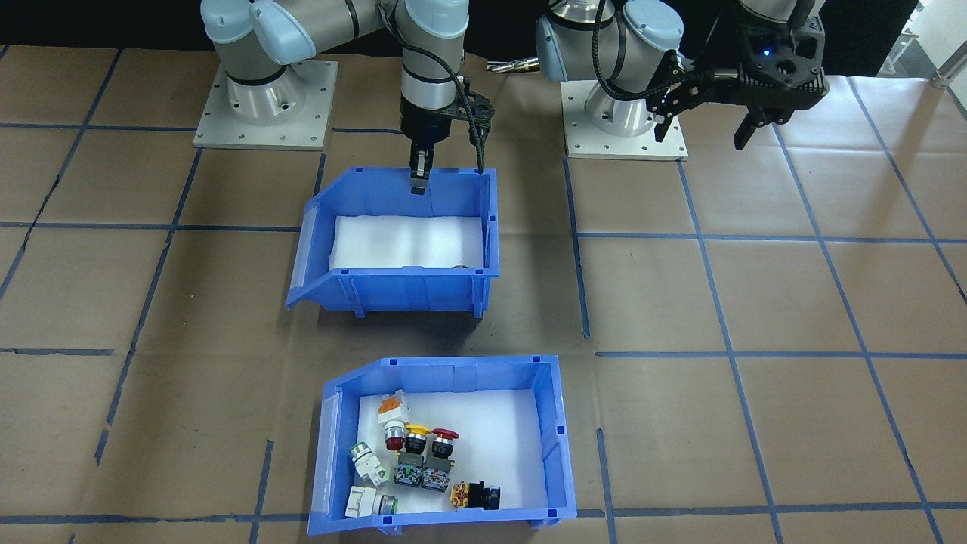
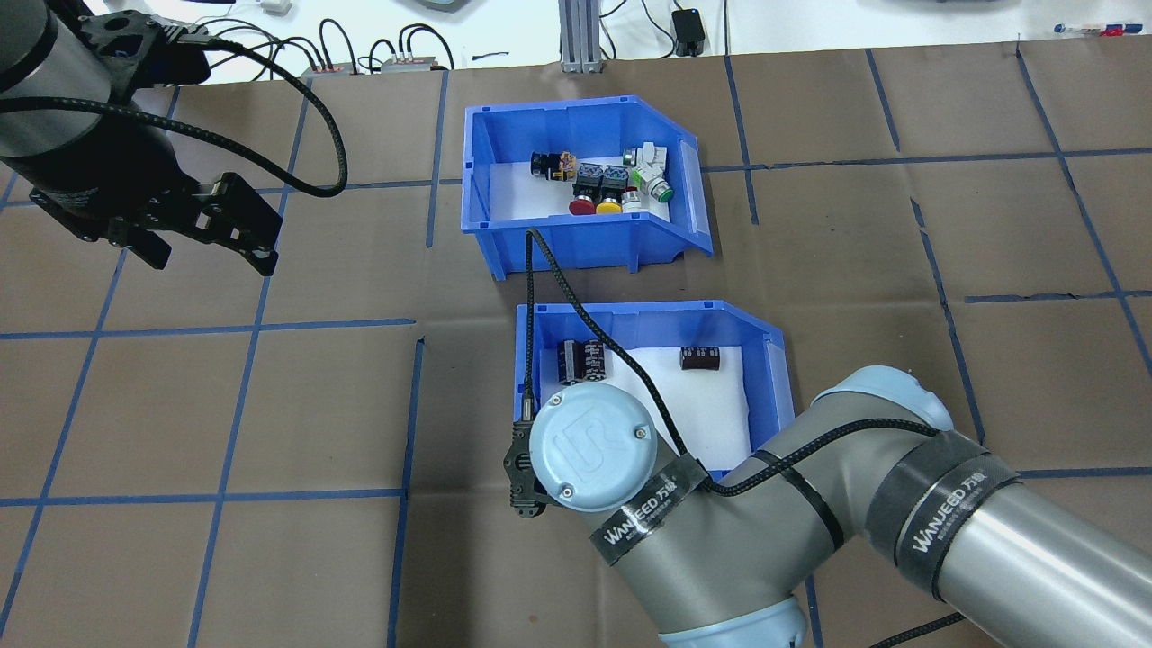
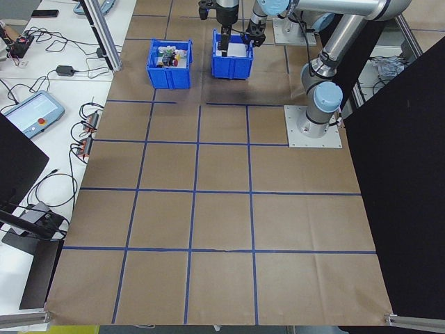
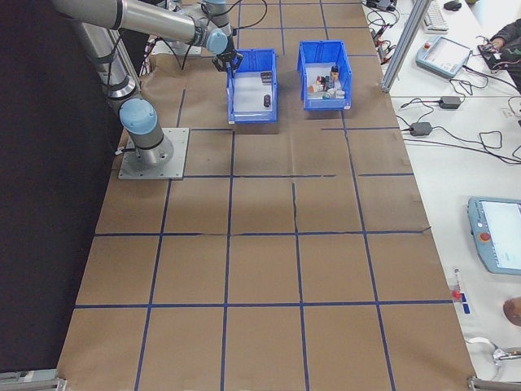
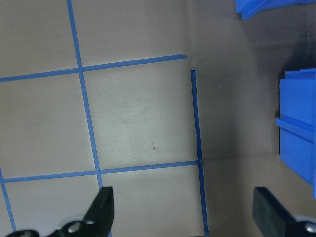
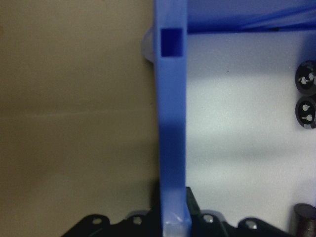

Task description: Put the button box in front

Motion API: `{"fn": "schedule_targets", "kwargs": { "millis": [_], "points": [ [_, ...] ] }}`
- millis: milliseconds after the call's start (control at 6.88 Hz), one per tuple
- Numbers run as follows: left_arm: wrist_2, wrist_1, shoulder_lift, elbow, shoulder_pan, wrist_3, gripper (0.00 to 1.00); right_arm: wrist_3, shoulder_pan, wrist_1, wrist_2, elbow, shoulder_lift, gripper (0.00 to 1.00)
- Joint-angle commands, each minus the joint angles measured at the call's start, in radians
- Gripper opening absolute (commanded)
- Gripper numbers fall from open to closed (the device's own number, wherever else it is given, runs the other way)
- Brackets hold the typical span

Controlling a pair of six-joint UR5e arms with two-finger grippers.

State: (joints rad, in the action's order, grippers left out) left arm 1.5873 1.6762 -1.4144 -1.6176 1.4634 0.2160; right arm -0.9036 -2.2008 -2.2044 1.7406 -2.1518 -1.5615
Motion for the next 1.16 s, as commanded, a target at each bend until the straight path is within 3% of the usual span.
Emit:
{"fn": "schedule_targets", "kwargs": {
  "millis": [0, 436, 1018],
  "points": [
    [-0.001, -0.001, 0.000, 0.001, 0.000, 0.000, 1.00, 0.011, 0.000, -0.001, -0.036, 0.001, 0.004, 0.99],
    [0.000, 0.000, -0.003, -0.001, 0.000, -0.001, 1.00, 0.006, 0.033, 0.014, -0.027, 0.033, -0.021, 1.00],
    [-0.001, 0.007, -0.001, -0.001, 0.002, -0.014, 1.00, 0.047, 0.307, 0.271, -0.062, 0.198, -0.132, 1.00]
  ]
}}
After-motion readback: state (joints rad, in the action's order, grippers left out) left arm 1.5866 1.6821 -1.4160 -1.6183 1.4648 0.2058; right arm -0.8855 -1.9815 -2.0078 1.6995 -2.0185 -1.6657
